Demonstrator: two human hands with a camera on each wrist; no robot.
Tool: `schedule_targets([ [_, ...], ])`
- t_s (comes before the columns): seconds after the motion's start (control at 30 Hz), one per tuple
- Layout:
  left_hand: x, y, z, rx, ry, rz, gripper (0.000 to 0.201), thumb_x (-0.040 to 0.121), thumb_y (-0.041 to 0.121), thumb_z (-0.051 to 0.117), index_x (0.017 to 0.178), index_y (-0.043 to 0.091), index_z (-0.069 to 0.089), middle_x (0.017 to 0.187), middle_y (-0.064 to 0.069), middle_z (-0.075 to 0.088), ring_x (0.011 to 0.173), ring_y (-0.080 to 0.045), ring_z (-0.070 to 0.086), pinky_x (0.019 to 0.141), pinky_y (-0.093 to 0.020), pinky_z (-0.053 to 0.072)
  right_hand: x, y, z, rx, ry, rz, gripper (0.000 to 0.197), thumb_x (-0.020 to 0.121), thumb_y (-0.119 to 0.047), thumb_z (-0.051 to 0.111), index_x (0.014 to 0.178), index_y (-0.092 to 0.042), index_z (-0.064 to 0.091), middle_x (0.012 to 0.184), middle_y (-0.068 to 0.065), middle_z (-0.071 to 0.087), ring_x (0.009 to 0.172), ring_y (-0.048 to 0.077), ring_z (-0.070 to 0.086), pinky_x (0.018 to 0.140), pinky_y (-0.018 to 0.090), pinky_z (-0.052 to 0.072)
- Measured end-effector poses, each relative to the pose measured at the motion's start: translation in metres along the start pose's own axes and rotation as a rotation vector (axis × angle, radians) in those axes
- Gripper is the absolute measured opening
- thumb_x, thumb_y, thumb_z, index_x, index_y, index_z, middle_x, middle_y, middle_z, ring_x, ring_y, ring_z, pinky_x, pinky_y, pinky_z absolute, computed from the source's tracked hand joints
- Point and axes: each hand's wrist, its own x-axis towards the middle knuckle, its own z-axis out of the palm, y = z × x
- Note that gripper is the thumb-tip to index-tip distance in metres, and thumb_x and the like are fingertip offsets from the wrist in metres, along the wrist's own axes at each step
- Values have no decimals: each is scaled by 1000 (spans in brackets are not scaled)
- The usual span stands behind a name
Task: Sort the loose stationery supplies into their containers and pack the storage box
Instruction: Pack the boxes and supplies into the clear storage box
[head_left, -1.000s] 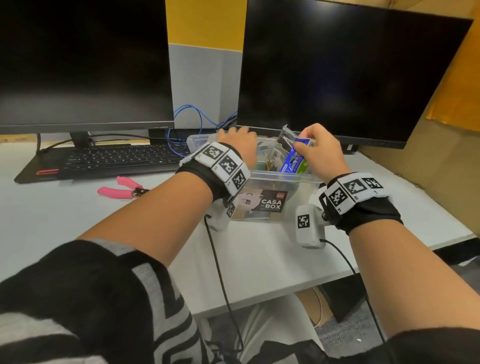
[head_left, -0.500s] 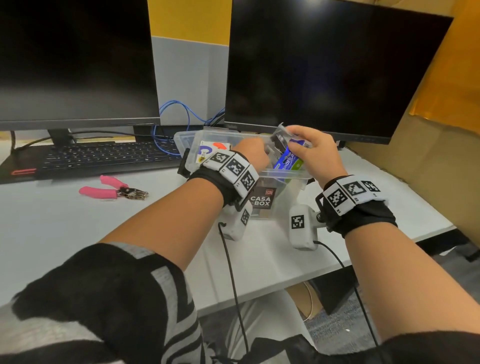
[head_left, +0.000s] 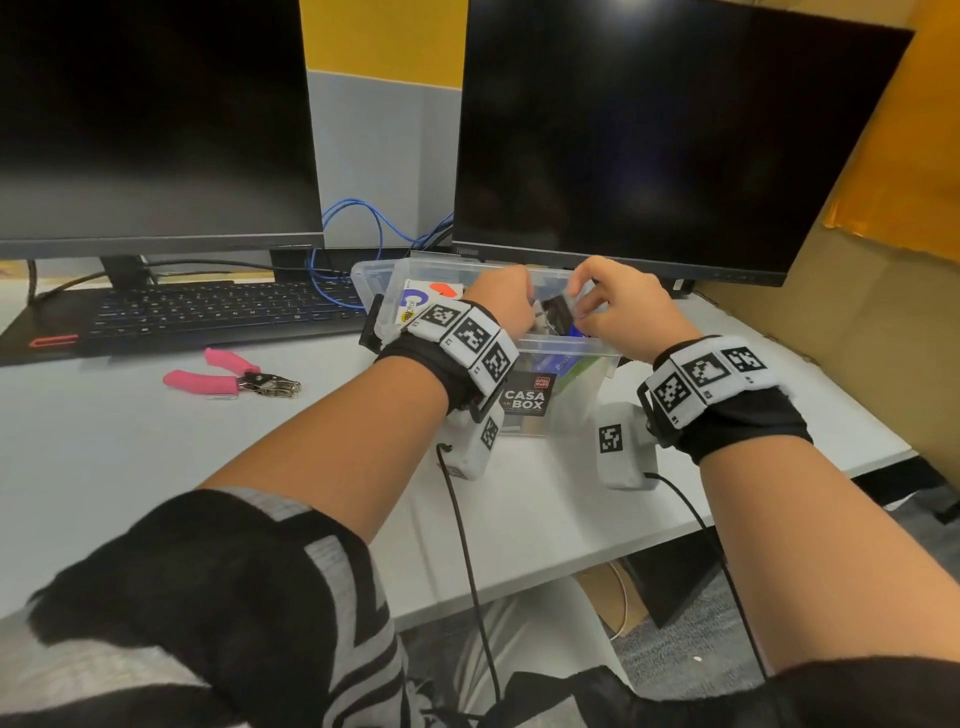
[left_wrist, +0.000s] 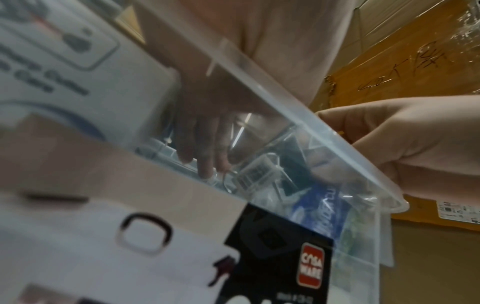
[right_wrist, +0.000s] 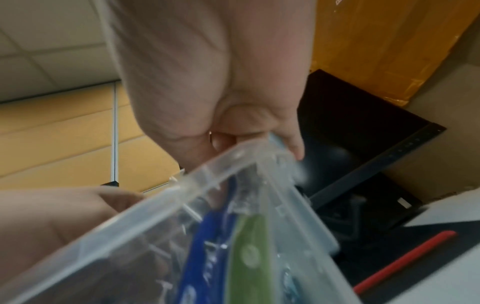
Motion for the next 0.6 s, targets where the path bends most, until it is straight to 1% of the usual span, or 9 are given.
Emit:
schedule_targets([
  [0.03, 0, 0, 0, 12, 1, 2, 28, 94, 6, 46, 120, 5, 55, 120, -14, 58, 111, -27, 54, 92, -32, 42, 1, -4, -3, -44, -45, 7, 25, 83, -3, 56, 88, -27, 53, 86, -4, 65, 87, 19, 63, 83, 39, 53],
  [0.1, 0, 1, 0, 32, -8, -1, 28, 93, 6, 46, 118, 4, 59, 121, -13, 59, 113, -28, 54, 95, -33, 43, 3, -12, -6, -140, -122, 29, 24, 84, -3, 53, 84, -28, 53, 95, 2, 64, 92, 24, 61, 86, 43, 52],
  [0.2, 3, 0, 0, 63, -33, -18, 28, 93, 7, 47, 118, 4, 60, 123, -12, 59, 114, -28, 54, 97, -33, 44, 7, -26, -9, -283, -166, 44, 20, 86, -6, 51, 88, -26, 54, 97, 3, 56, 95, 25, 56, 89, 42, 50],
  [0.33, 9, -2, 1, 111, -75, -40, 28, 94, 8, 46, 119, 4, 60, 123, -12, 59, 114, -27, 54, 96, -31, 43, 11, -38, -10, -405, -220, 78, 22, 86, -5, 48, 85, -26, 54, 104, 5, 57, 94, 25, 55, 89, 43, 50],
  [0.37, 10, -2, 2, 129, -89, -40, 28, 95, 8, 45, 119, 4, 60, 124, -12, 59, 114, -27, 54, 95, -31, 43, 13, -40, -10, -428, -235, 82, 22, 87, -5, 47, 89, -25, 56, 107, 6, 57, 94, 25, 54, 89, 42, 50],
  [0.4, 12, -2, 2, 150, -103, -36, 29, 95, 8, 45, 120, 5, 60, 124, -12, 58, 115, -26, 54, 95, -31, 43, 14, -42, -10, -454, -247, 83, 23, 89, -6, 46, 96, -23, 59, 110, 7, 58, 93, 24, 54, 89, 40, 50],
  [0.47, 15, -1, 1, 198, -131, -26, 31, 96, 7, 43, 123, 6, 59, 126, -12, 57, 116, -26, 53, 97, -31, 42, 17, -46, -9, -501, -273, 88, 29, 91, -7, 46, 113, -19, 61, 116, 9, 59, 98, 25, 55, 89, 36, 48],
  [0.5, 16, -1, 1, 215, -137, -19, 31, 96, 8, 43, 123, 6, 58, 127, -12, 57, 117, -26, 53, 98, -31, 42, 19, -47, -9, -512, -282, 93, 30, 91, -8, 46, 116, -17, 61, 118, 9, 59, 101, 27, 56, 90, 36, 48],
  [0.6, 20, -2, 3, 262, -175, -20, 31, 96, 9, 45, 123, 6, 59, 128, -11, 57, 116, -26, 54, 100, -32, 43, 21, -44, -8, -493, -272, 109, 30, 91, -10, 46, 114, -16, 63, 116, 9, 60, 102, 28, 56, 92, 39, 49],
])
